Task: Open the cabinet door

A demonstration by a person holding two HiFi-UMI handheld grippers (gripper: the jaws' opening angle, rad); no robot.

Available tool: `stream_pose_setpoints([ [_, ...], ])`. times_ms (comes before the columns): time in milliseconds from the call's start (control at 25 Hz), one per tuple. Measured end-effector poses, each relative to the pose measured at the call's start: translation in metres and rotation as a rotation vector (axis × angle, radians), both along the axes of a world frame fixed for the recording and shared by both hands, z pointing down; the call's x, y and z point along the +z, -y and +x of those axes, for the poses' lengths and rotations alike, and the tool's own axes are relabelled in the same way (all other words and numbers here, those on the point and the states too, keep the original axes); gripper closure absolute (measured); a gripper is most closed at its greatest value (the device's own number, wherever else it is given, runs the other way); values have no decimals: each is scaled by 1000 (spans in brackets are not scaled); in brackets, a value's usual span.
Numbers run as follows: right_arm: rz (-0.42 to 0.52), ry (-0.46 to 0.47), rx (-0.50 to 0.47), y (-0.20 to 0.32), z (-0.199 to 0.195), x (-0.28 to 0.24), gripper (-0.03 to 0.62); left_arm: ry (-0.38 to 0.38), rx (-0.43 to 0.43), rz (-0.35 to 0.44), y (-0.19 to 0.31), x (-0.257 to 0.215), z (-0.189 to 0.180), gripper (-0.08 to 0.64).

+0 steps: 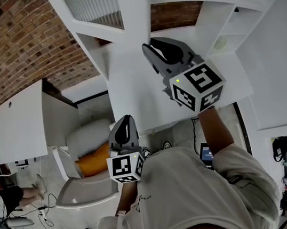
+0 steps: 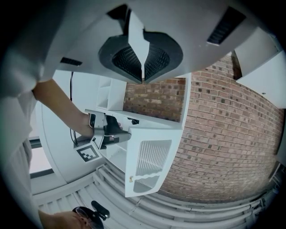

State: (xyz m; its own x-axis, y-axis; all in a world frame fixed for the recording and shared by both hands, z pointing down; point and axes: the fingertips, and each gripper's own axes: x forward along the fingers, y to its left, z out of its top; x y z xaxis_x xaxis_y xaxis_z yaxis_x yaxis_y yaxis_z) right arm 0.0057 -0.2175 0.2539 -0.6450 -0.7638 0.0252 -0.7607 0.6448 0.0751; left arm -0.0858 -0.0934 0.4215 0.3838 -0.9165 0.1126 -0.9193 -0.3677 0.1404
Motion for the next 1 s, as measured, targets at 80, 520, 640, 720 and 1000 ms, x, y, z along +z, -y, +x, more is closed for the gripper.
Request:
stream_pose_setpoints([
  [80, 2, 0, -3, -4, -1, 0, 515, 0, 6, -1, 0, 1, 2, 532],
  [520, 11, 18, -19, -18, -15, 0, 517, 2, 38, -7, 5, 1, 8, 532],
  [640, 14, 16, -22, -20, -19, 0, 518, 4, 59, -7, 6, 1, 13, 532],
  [720, 14, 16, -29, -22, -23, 1, 518, 4, 74, -9, 8, 2, 17, 532],
  [1000, 18, 20, -40, -29, -29, 0, 518, 11, 120, 1, 12, -3, 32, 532],
])
